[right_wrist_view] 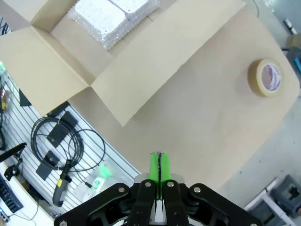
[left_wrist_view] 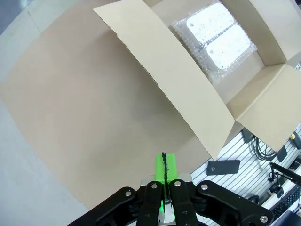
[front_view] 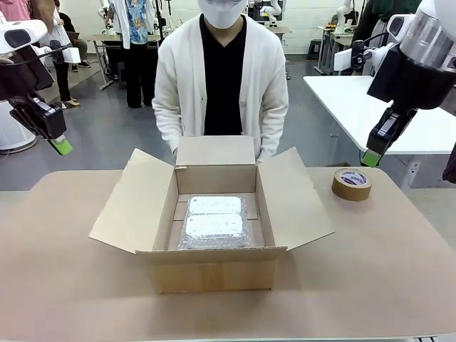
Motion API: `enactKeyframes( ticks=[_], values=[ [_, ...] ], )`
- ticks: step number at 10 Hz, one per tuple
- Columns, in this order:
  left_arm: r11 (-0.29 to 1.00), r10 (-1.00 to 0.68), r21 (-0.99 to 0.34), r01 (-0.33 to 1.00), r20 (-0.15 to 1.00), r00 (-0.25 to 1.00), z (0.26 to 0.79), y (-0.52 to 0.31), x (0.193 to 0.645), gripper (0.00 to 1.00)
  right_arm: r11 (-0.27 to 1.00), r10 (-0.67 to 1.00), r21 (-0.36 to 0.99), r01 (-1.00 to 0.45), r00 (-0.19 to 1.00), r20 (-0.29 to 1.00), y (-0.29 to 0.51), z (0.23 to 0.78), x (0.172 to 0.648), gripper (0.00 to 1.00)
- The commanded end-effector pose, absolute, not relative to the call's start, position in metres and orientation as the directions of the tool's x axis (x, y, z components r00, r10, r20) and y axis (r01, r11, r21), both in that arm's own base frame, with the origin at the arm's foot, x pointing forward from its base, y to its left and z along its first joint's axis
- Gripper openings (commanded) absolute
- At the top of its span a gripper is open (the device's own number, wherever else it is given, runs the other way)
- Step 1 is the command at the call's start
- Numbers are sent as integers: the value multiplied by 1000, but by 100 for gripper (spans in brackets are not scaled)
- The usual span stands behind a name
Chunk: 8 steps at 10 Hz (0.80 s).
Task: Wrap the clocks to prevent damage.
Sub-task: Push the right (or left) flap of the Package Box to close it.
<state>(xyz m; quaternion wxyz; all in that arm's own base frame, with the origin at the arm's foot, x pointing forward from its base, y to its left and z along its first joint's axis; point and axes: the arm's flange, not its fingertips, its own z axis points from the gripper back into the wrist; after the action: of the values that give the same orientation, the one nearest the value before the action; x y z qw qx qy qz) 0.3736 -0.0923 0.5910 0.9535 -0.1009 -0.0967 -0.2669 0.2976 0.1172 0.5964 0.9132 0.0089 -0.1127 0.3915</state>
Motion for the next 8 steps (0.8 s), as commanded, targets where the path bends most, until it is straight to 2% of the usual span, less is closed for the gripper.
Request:
enactKeyframes(
  ticks=[1, 8],
  values=[
    [849, -472, -136, 511, 238, 849, 595, -93, 376, 0, 707, 701, -65, -705, 684, 202, 121, 595, 298, 1],
    [849, -472, -136, 511, 238, 849, 595, -93, 376, 0, 707, 701, -65, -705, 684, 202, 121, 595, 298, 1]
  ],
)
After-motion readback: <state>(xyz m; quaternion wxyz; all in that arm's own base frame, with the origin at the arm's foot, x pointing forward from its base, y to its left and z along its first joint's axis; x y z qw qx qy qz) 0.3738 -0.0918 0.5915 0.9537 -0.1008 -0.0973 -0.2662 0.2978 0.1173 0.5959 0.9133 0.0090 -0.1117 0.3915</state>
